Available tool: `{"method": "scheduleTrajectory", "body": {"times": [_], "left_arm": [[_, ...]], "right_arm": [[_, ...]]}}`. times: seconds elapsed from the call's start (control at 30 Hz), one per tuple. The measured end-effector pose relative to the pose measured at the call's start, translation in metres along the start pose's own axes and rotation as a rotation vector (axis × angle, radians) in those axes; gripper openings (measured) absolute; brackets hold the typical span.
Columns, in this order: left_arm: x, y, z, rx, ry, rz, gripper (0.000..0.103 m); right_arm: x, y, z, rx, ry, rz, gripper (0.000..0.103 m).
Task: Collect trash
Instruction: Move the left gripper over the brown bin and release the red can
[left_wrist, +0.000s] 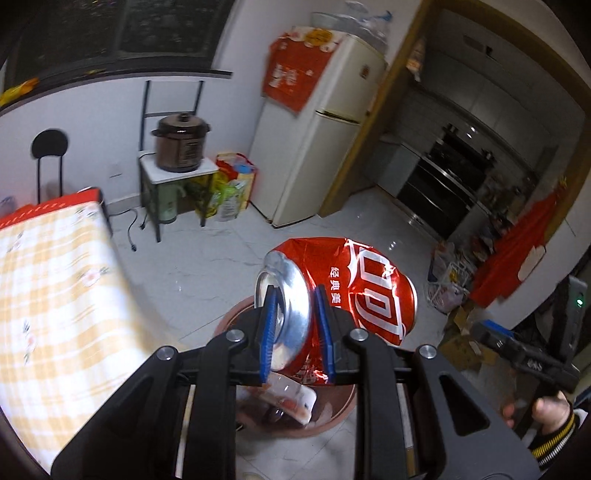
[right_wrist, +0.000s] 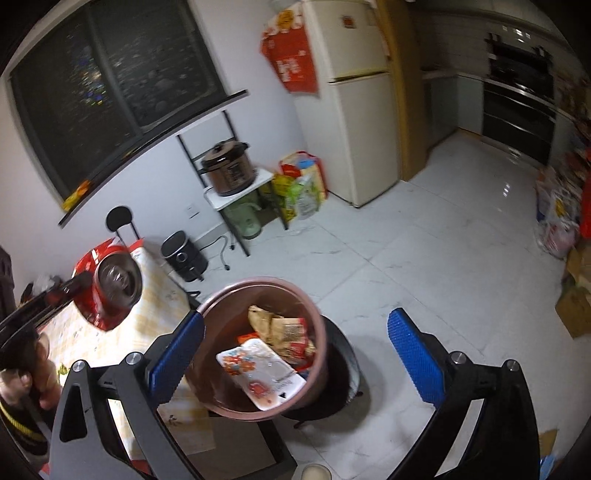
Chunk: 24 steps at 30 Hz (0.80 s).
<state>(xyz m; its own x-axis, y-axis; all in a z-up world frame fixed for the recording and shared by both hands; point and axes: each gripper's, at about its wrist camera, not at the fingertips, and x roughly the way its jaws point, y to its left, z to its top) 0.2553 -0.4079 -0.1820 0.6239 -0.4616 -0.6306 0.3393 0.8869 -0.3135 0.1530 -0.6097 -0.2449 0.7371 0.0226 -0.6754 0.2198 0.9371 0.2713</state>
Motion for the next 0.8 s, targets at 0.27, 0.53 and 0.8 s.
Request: {"method": "scheduleTrajectory", "body": {"times": [0.27, 0.53, 0.8], "left_arm": [[0.012, -0.041, 0.015, 0.103, -0.08, -0.025, 0.09], [-0.02, -0.008, 0.017, 0.028, -0.112, 0.122, 0.097], [-0.073, 0.051, 0.006, -0.077, -0.126, 0.286, 0.097]], "right_arm": [[-0.009, -0.028, -0.01, 0.046, 0.002, -0.039, 0.098], [-0.006, -0.016, -0.006, 0.024, -0.01, -0.012, 0.098], [0.007, 0.032, 0.003, -0.053, -0.007, 0.067, 0.098]]}}
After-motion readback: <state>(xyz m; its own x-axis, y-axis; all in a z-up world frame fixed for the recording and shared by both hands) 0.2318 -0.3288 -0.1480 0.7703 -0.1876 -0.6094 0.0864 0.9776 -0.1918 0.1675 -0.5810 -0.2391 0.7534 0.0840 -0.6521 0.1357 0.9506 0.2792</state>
